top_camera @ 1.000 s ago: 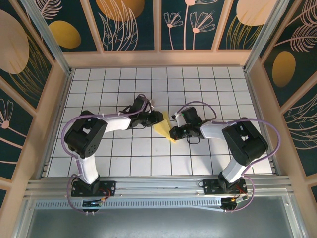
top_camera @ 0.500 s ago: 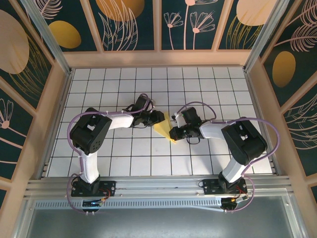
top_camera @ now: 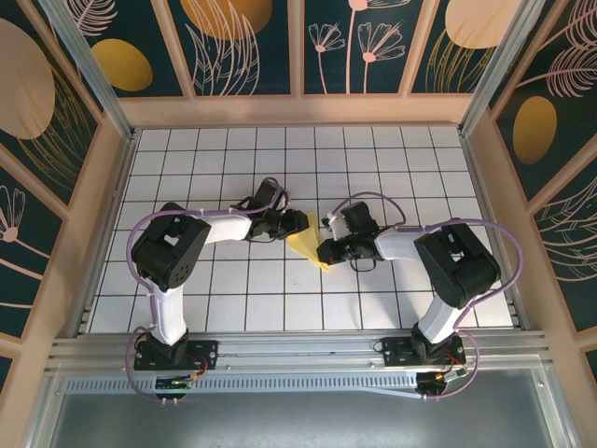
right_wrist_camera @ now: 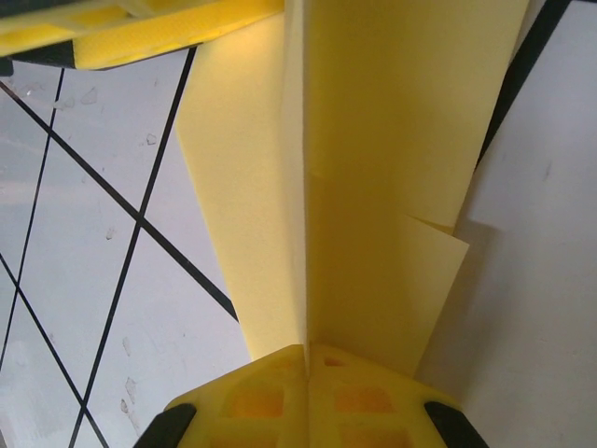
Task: Fold a paper plane with a square sheet of paper (fold left side to right side)
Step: Fourth fold the wing at the center of the table.
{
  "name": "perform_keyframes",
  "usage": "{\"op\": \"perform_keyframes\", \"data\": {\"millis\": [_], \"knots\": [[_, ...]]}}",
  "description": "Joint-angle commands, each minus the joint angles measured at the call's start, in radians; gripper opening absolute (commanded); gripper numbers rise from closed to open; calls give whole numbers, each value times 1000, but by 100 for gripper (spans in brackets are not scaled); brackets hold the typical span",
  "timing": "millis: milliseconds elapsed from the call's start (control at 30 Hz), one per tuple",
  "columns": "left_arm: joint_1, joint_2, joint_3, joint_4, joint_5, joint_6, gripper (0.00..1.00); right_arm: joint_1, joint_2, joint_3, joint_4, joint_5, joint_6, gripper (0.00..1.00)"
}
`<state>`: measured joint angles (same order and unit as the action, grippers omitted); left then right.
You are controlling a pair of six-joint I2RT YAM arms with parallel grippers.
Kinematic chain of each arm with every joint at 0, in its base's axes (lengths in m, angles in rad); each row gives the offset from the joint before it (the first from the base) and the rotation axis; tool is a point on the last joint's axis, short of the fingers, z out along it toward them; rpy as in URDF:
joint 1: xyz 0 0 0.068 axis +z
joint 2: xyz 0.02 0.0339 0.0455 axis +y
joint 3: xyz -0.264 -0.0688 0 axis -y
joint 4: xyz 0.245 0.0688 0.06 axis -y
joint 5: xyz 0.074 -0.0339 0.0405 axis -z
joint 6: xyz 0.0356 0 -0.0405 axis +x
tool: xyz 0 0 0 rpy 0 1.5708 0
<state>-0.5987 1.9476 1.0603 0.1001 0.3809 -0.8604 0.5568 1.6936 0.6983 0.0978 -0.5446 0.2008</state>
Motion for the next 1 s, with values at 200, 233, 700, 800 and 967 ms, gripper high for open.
{"op": "perform_keyframes", "data": {"millis": [200, 233, 700, 800, 967], "knots": [[-7, 40, 44, -71, -43, 26, 41, -5, 17, 24, -22, -22, 9, 10], [-8, 43, 43, -73, -47, 26, 42, -5, 13, 29, -23, -24, 9, 11], [-8, 50, 44, -88, -65, 28, 41, -49, -47, 82, -57, -60, 26, 30], [-8, 48, 43, -89, -66, 28, 41, -73, -59, 91, -62, -88, 43, 35], [-9, 45, 43, -89, -66, 30, 41, -112, -49, 90, -3, -182, 103, 39]]}}
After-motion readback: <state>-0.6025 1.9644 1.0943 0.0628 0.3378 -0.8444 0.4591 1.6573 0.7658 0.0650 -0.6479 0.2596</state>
